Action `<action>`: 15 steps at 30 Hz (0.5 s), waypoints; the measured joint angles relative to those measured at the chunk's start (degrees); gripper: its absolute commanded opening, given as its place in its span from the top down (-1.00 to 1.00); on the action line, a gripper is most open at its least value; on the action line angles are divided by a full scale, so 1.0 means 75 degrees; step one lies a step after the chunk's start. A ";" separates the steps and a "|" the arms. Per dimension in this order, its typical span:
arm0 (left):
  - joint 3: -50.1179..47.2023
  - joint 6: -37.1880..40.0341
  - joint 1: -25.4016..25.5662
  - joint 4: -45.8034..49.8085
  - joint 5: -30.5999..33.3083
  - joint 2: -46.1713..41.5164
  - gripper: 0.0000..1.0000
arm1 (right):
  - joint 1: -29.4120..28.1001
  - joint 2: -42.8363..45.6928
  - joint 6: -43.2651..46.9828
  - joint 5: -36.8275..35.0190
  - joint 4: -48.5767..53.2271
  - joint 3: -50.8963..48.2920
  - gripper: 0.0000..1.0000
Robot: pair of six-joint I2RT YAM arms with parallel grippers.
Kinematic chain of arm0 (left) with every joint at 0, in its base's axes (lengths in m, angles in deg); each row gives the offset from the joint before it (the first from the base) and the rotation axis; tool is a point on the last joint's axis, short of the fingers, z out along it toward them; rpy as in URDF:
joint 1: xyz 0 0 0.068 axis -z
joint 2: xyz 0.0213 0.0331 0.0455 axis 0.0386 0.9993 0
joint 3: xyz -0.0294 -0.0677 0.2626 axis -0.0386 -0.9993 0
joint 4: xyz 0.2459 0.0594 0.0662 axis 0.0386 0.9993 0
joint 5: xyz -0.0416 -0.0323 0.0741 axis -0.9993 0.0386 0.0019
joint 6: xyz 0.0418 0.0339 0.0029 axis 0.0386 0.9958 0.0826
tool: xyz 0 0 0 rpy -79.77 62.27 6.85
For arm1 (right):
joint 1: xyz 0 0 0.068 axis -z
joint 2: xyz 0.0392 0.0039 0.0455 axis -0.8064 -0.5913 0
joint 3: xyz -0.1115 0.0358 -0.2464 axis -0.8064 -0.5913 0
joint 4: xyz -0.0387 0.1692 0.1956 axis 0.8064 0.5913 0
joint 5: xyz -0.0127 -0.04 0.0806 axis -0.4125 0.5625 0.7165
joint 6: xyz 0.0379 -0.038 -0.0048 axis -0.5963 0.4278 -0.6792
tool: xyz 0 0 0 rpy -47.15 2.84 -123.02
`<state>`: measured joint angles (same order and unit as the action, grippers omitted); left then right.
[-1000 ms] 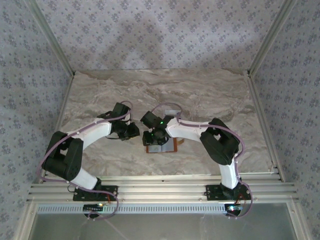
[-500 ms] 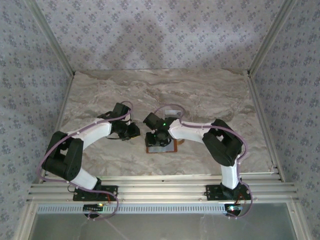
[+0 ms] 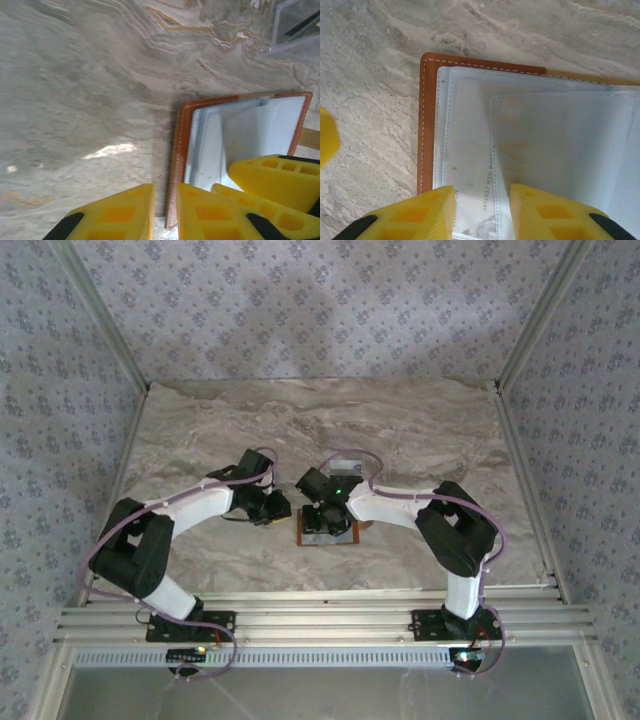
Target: Take the credit cards out of the card holder
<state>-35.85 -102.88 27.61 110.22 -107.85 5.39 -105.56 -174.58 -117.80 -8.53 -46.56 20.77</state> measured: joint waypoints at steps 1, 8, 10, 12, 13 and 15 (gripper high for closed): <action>0.0000 -0.0061 0.0064 -0.0105 -0.0064 0.0047 0.61 | 0.0003 0.0000 0.0000 -0.0026 0.0006 -0.0003 0.30; 0.0000 -0.0580 0.0335 -0.0799 -0.0525 0.0315 0.65 | 0.0029 0.0055 0.0000 -0.0204 0.0079 -0.0061 0.36; 0.0000 -0.0705 0.0335 -0.0997 -0.0711 0.0498 0.67 | 0.0050 0.0076 -0.0003 -0.0254 0.0111 -0.0093 0.38; 0.0000 -0.0825 0.0332 -0.1160 -0.0857 0.0702 0.68 | 0.0073 0.0085 -0.0003 -0.0280 0.0154 -0.0105 0.40; 0.0000 -0.0857 0.0332 -0.1212 -0.0909 0.0790 0.69 | 0.0082 0.0085 -0.0003 -0.0291 0.0172 -0.0117 0.41; 0.0000 -0.0921 0.0332 -0.1288 -0.1017 0.0938 0.69 | 0.0087 0.0085 -0.0006 -0.0321 0.0198 -0.0122 0.43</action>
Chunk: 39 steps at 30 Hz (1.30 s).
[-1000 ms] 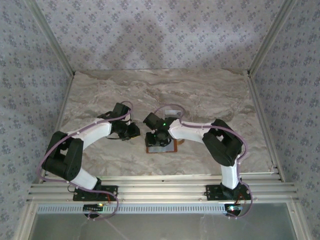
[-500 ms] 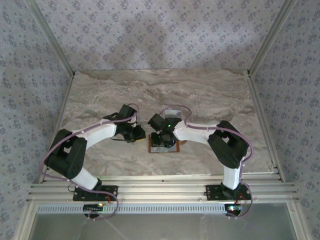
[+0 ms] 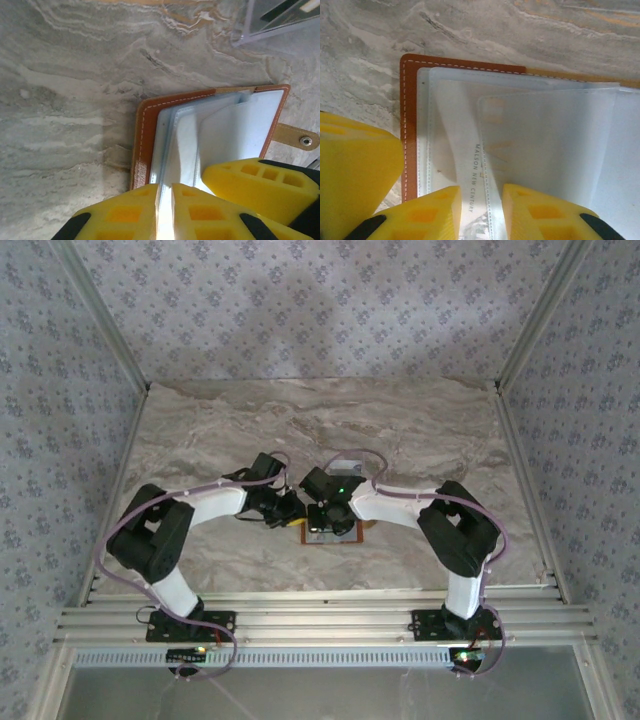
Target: Take the credit cards out of the card holder
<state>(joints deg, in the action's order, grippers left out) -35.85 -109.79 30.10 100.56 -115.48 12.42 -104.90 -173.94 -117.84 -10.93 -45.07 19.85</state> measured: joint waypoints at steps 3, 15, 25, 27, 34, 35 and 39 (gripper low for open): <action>0.0000 -0.0038 0.0000 -0.0058 -0.0108 0.0189 0.70 | 0.0003 0.0000 0.0000 -0.0015 0.0023 -0.0009 0.45; -0.0006 -0.0055 -0.0058 -0.0052 -0.0286 0.0484 0.73 | 0.0003 0.0032 -0.0020 -0.0195 0.0184 0.0012 0.24; -0.0006 0.0122 -0.0122 0.0006 -0.0315 0.0493 0.72 | -0.0055 0.0032 0.0032 -0.0828 0.1072 0.0405 0.08; 0.0000 0.0178 -0.0152 0.0038 -0.0332 0.0495 0.72 | -0.0055 0.0035 0.0038 -0.0944 0.1204 0.0455 0.07; 0.0023 0.0294 -0.0216 0.0163 -0.0373 0.0495 0.73 | -0.0009 0.0044 0.0073 -0.1221 0.1580 0.0455 0.07; 0.0026 0.0297 -0.0216 0.0166 -0.0373 0.0495 0.73 | 0.0017 0.0044 0.0076 -0.1236 0.1617 0.0455 0.07; 0.0044 0.0356 -0.0224 0.0207 -0.0373 0.0501 0.72 | 0.0149 0.0058 0.0102 -0.1338 0.1763 0.0452 0.08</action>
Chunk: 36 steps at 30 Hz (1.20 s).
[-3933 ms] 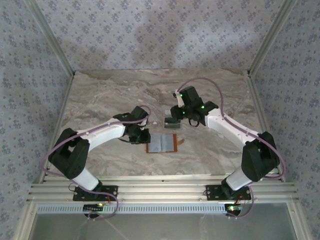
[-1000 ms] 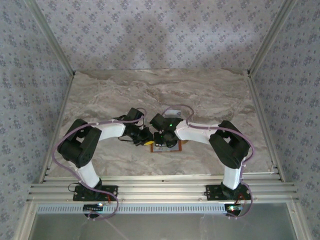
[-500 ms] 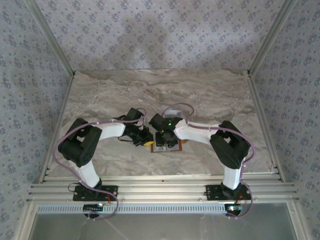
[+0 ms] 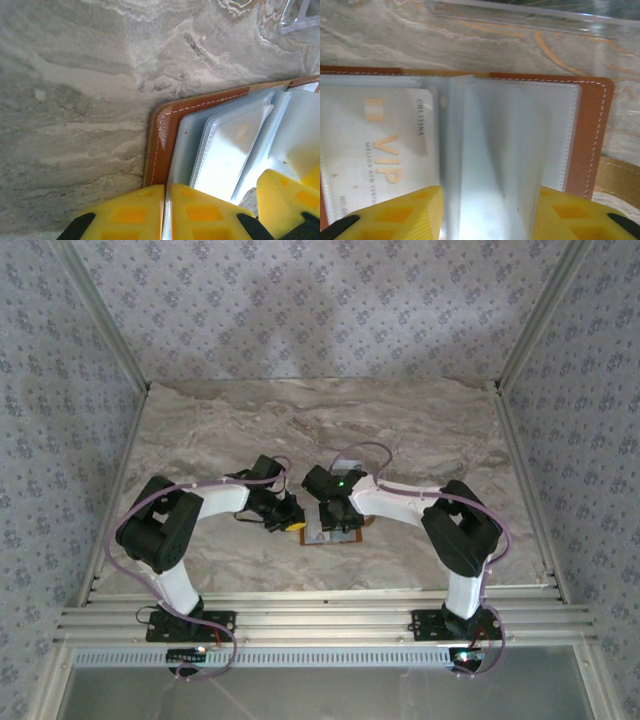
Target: Take the credit cards out of the card holder
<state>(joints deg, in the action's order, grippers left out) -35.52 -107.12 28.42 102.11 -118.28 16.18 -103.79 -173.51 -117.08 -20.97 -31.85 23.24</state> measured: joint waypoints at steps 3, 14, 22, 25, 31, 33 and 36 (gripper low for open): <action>0.0015 0.0026 -0.0003 0.0032 0.0006 0.0000 0.73 | 0.0105 0.0070 0.0052 -0.0058 0.0055 -0.0017 0.09; 0.0117 0.0108 -0.0020 0.0353 0.0090 -0.0017 0.72 | 0.0443 0.0318 0.0140 -0.0411 0.0434 -0.0414 0.12; 0.0251 0.0163 0.0090 0.0737 0.0347 -0.0114 0.72 | 0.0542 0.0836 0.0178 -0.0297 0.0411 -0.0603 0.16; 0.0332 0.0163 0.0195 0.0915 0.0460 -0.0198 0.72 | 0.0574 0.1166 0.0143 0.0227 -0.0047 -0.0796 0.19; 0.0659 0.0163 0.0361 0.1157 0.0583 -0.0303 0.72 | 0.0627 0.1268 -0.0017 0.1376 -0.1198 -0.1064 0.22; 0.0737 0.0163 0.0391 0.1169 0.0583 -0.0312 0.72 | 0.0627 0.1236 -0.0096 0.1670 -0.1472 -0.1093 0.23; 0.0764 0.0163 0.0434 0.1180 0.0580 -0.0312 0.72 | 0.0638 0.1128 -0.0187 0.2113 -0.1944 -0.1139 0.23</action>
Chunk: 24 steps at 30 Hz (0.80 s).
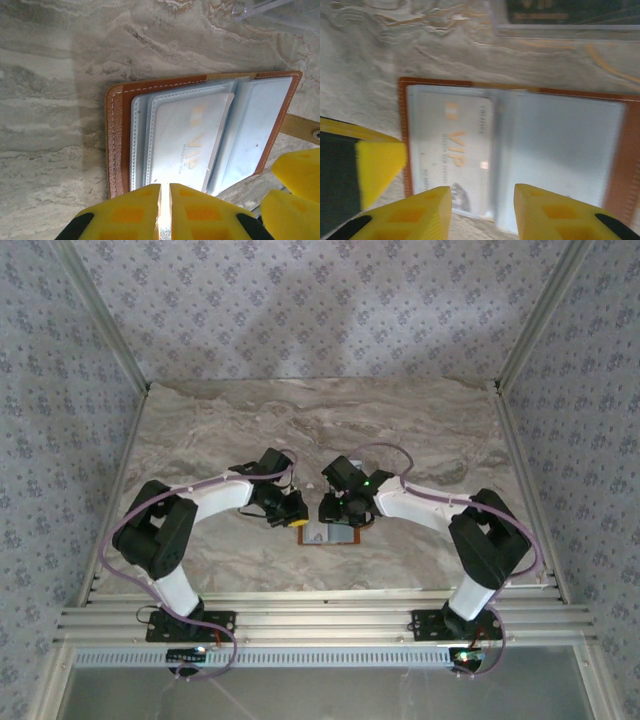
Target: Take the credit cards out of the card holder
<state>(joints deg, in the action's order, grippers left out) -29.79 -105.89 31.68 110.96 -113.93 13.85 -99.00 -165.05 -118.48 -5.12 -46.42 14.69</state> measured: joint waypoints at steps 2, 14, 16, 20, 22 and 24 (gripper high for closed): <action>0.0000 0.0000 0.0000 0.0006 0.0000 0.0003 0.72 | 0.0017 -0.0117 -0.0067 0.0268 -0.0262 -0.0032 0.24; -0.0009 0.0003 0.0041 -0.0055 0.0015 0.0338 0.72 | 0.0175 -0.0527 -0.0169 0.0851 -0.0828 -0.0079 0.26; -0.0015 0.0006 0.0041 -0.0061 0.0026 0.0393 0.72 | 0.0175 -0.0580 -0.0169 0.0886 -0.0886 -0.0090 0.26; -0.0017 0.0052 0.0041 -0.0082 0.0052 0.0402 0.72 | 0.0175 -0.0679 -0.0169 0.1000 -0.1008 -0.0146 0.27; -0.0023 0.0061 0.0041 -0.0085 0.0052 0.0402 0.72 | 0.0184 -0.0772 -0.0169 0.1046 -0.1052 -0.0152 0.28; -0.0023 0.0073 0.0041 -0.0085 0.0050 0.0402 0.72 | 0.0189 -0.0863 -0.0169 0.1064 -0.1070 -0.0152 0.28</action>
<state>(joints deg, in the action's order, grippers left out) -29.97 -105.35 31.98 110.33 -113.56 16.86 -97.58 -171.52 -119.75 2.86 -54.45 13.55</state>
